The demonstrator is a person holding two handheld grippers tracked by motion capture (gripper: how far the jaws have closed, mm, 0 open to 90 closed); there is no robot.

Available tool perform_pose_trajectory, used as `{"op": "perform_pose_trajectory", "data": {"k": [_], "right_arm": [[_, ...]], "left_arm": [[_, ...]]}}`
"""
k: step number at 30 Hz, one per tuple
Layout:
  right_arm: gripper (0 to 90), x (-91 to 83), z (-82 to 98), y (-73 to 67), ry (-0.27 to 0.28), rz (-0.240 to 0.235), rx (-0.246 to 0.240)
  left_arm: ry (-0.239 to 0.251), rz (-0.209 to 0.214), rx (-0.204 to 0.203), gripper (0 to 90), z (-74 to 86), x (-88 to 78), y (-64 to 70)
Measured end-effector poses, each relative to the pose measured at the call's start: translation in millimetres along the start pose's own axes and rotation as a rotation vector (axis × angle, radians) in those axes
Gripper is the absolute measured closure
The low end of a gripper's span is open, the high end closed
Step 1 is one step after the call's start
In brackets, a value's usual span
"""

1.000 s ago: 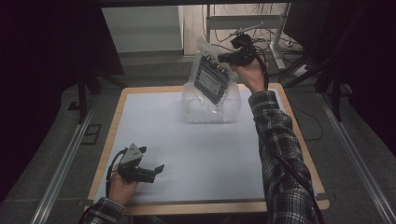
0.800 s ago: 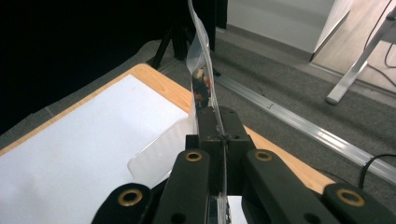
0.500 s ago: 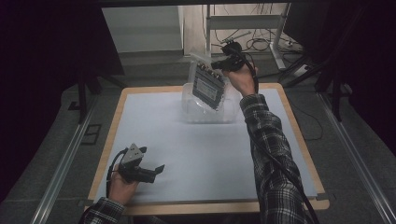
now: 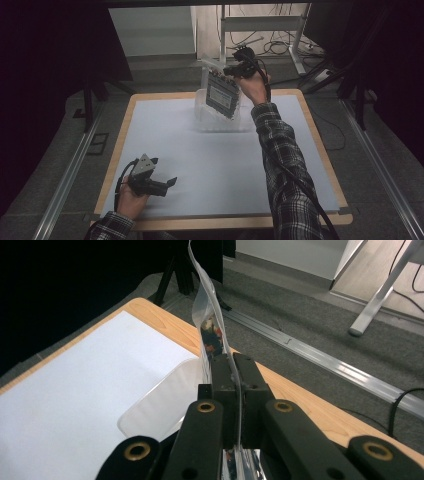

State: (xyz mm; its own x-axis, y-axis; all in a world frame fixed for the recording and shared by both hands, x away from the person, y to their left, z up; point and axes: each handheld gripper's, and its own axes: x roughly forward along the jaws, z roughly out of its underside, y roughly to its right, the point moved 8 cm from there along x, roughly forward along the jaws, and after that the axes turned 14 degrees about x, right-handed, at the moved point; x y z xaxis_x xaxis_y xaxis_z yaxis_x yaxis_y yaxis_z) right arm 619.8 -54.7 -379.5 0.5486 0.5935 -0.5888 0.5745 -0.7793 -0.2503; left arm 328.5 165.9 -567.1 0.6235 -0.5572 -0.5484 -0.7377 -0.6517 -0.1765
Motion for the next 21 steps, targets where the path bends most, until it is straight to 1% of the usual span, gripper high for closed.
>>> {"op": "perform_pose_trajectory", "data": {"k": [1,2,4,5,7,8,10,11,12,16,19,20,21], "right_arm": [[86.2,0.0,0.0,0.0,0.000,0.000,0.000],[79.3,-1.7,-1.3,-2.7,-0.001,-0.011,-0.021],[70.9,-3.1,-3.0,-2.6,0.011,0.009,-0.044],[70.9,-3.1,-3.0,-2.6,0.011,0.009,-0.044],[61.7,-5.4,-4.8,-1.0,0.034,0.025,-0.050],[53.2,-7.7,-6.1,1.6,0.057,0.035,-0.052],[46.3,-10.3,-6.6,3.7,0.075,0.041,-0.054],[46.3,-10.3,-6.6,3.7,0.075,0.041,-0.054],[40.0,-13.0,-6.9,4.8,0.083,0.040,-0.047],[30.3,-18.3,-7.1,5.1,0.091,0.036,-0.056],[26.8,-22.3,-6.7,4.8,0.089,0.037,-0.060],[26.8,-22.3,-6.7,4.8,0.089,0.037,-0.060],[24.5,-25.6,-5.9,3.7,0.083,0.035,-0.068]], "left_arm": [[0.000,0.000,-0.001,0.0,0.2,0.0,-0.2],[-0.002,-0.001,-0.001,0.0,0.5,0.0,-0.5],[0.000,-0.002,-0.004,0.0,0.3,0.0,-0.7],[0.000,-0.002,-0.004,0.0,0.3,0.0,-0.7],[0.002,-0.002,-0.005,0.0,0.2,0.1,-0.8],[0.001,-0.001,-0.005,0.0,0.4,0.4,-0.7],[0.001,-0.001,-0.005,0.0,0.4,0.5,-0.6],[0.001,-0.001,-0.005,0.0,0.4,0.5,-0.6],[0.001,-0.001,-0.005,0.0,0.3,0.6,-0.6],[0.003,0.002,-0.007,0.0,0.2,1.5,-0.3],[-0.002,0.013,-0.001,0.7,-0.1,2.4,0.4],[-0.002,0.013,-0.001,0.8,-0.1,2.4,0.4],[0.001,0.010,0.001,1.0,-0.4,2.2,0.2]]}}
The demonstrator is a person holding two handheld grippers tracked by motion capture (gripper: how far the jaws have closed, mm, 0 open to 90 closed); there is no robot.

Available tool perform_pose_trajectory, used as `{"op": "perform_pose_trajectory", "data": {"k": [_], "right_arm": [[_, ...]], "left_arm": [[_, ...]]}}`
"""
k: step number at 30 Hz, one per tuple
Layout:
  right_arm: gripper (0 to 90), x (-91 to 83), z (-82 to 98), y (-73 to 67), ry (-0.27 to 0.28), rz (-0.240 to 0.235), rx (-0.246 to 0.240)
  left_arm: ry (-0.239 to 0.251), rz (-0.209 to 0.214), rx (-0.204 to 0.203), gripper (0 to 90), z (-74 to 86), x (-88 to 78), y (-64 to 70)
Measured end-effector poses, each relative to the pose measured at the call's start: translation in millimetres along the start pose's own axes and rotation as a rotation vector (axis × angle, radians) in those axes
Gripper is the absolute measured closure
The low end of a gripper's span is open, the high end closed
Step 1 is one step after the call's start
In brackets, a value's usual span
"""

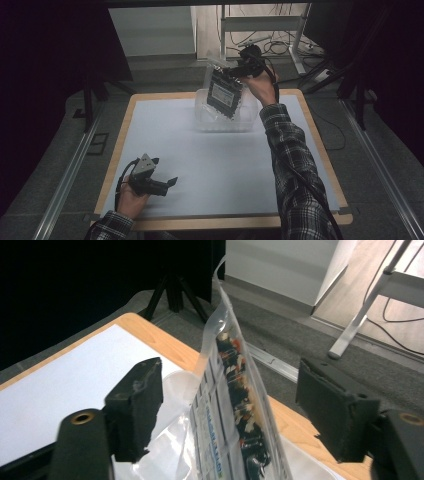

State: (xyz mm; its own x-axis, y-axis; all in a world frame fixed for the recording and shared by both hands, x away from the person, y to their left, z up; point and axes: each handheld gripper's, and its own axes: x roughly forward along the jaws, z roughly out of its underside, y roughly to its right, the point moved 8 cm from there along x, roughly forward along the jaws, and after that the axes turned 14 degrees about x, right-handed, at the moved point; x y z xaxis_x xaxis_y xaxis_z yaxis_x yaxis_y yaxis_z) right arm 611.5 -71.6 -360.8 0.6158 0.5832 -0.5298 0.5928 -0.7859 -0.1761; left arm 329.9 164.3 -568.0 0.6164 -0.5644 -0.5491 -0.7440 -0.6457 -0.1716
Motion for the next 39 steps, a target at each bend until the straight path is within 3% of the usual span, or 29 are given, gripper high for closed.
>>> {"op": "perform_pose_trajectory", "data": {"k": [8,14,21,27,39], "right_arm": [[16.2,-19.9,-2.0,-3.9,0.017,-0.020,-0.012],[10.3,-29.4,2.8,-8.5,0.001,-0.044,-0.024],[6.7,-39.3,10.7,-11.8,0.005,-0.048,-0.045],[5.2,-46.1,18.7,-12.8,0.006,-0.053,-0.060],[2.9,-58.7,32.4,-16.5,0.015,-0.061,-0.068]], "left_arm": [[0.014,0.006,0.022,1.0,-0.7,1.6,2.1],[0.047,0.016,0.040,1.0,-3.7,1.7,4.9],[0.017,0.009,0.075,0.9,-2.7,2.2,5.8],[0.000,0.031,0.059,1.1,-2.9,2.3,6.3],[-0.022,0.020,0.065,1.4,-1.9,3.3,7.6]]}}
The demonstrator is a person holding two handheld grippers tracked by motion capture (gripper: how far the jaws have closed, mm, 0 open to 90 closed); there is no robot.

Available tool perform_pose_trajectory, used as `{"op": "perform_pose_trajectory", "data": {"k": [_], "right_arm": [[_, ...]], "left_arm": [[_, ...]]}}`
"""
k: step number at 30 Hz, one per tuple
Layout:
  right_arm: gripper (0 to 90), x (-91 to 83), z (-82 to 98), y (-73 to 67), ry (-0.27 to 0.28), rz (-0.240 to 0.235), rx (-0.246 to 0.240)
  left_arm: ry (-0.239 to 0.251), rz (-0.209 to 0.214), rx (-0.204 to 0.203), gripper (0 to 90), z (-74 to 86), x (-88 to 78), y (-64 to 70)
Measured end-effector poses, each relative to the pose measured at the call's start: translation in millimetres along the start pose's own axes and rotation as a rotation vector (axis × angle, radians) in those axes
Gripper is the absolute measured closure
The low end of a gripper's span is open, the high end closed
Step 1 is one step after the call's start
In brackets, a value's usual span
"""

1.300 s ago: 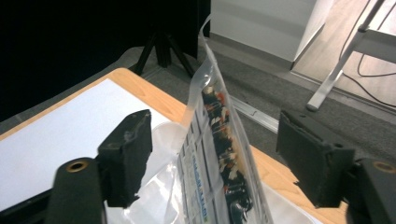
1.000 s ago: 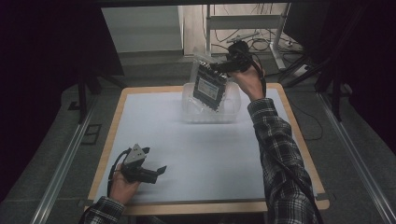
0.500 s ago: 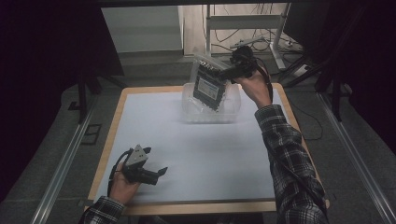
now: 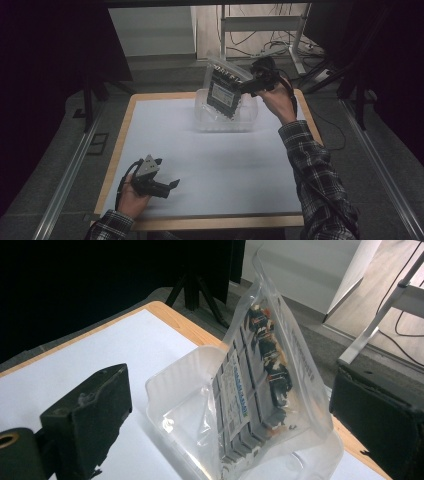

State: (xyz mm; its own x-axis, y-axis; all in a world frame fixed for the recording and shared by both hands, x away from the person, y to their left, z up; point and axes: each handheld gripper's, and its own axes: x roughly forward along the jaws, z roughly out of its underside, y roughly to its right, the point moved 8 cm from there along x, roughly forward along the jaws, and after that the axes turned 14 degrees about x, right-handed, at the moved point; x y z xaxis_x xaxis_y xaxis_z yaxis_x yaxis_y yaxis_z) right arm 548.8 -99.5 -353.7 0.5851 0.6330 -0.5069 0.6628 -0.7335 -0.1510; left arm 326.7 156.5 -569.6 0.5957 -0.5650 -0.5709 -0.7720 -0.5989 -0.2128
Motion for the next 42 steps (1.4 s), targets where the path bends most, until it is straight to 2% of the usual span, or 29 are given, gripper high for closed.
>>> {"op": "perform_pose_trajectory", "data": {"k": [5,14,24,42], "right_arm": [[2.8,-8.2,6.4,-3.8,0.010,-0.014,-0.002],[2.8,-15.2,30.1,-8.2,-0.008,-0.031,0.002],[3.0,-20.8,51.7,-11.7,-0.013,-0.038,0.002],[2.8,-36.3,76.8,-25.9,-0.032,-0.047,-0.014]], "left_arm": [[0.007,-0.009,-0.002,1.3,-0.5,-1.7,-0.6],[0.015,-0.015,-0.023,1.8,-1.4,-5.6,-3.1],[0.009,0.013,-0.074,4.3,-2.3,-10.5,-3.7],[0.006,0.000,-0.061,3.7,-0.9,-8.1,-2.9]]}}
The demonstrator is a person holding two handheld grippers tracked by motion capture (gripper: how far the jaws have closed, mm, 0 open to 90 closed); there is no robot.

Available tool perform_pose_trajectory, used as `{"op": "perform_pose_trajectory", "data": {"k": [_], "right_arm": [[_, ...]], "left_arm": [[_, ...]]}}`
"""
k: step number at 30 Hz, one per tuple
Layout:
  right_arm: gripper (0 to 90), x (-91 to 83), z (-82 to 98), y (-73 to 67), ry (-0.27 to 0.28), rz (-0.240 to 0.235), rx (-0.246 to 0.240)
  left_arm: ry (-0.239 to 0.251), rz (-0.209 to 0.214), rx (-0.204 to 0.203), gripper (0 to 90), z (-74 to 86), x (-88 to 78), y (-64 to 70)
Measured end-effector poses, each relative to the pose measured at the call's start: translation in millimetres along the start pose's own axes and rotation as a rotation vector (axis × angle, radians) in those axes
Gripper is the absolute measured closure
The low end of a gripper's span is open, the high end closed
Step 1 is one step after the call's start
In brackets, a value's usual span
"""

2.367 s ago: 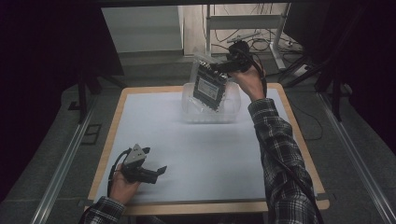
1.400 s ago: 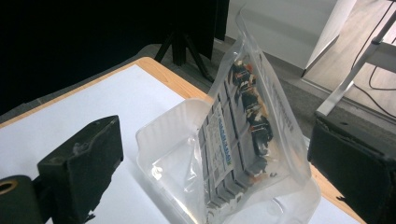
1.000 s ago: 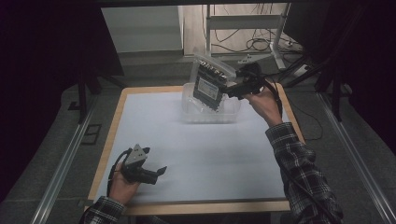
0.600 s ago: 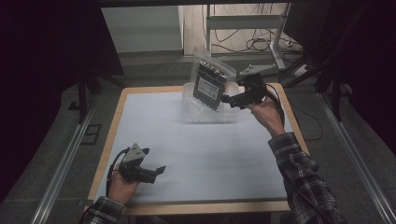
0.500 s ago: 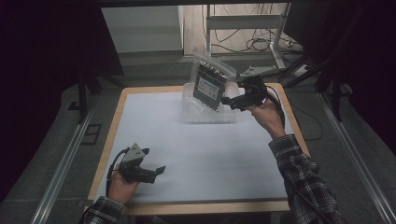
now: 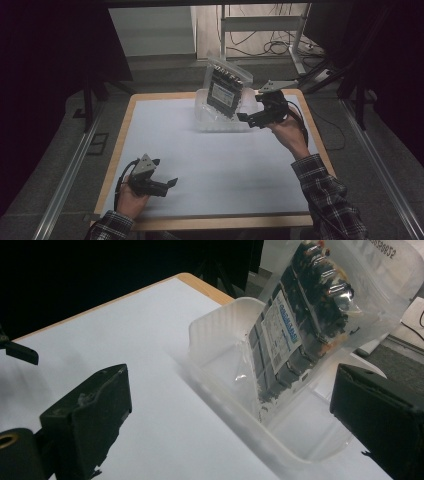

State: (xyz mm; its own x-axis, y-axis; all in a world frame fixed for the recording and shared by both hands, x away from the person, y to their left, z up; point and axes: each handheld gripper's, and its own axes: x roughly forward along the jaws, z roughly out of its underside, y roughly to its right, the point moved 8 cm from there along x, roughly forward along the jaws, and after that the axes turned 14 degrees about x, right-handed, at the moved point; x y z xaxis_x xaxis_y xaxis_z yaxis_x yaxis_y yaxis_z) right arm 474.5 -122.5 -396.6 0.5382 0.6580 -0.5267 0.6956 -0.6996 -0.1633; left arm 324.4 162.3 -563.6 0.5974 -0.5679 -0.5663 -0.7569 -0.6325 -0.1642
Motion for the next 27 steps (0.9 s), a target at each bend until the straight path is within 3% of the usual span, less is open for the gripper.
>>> {"op": "perform_pose_trajectory", "data": {"k": [27], "right_arm": [[1.9,-3.5,35.4,-12.2,-0.017,0.022,-0.052]], "left_arm": [[-0.004,-0.011,0.012,3.5,0.9,1.0,0.4]]}}
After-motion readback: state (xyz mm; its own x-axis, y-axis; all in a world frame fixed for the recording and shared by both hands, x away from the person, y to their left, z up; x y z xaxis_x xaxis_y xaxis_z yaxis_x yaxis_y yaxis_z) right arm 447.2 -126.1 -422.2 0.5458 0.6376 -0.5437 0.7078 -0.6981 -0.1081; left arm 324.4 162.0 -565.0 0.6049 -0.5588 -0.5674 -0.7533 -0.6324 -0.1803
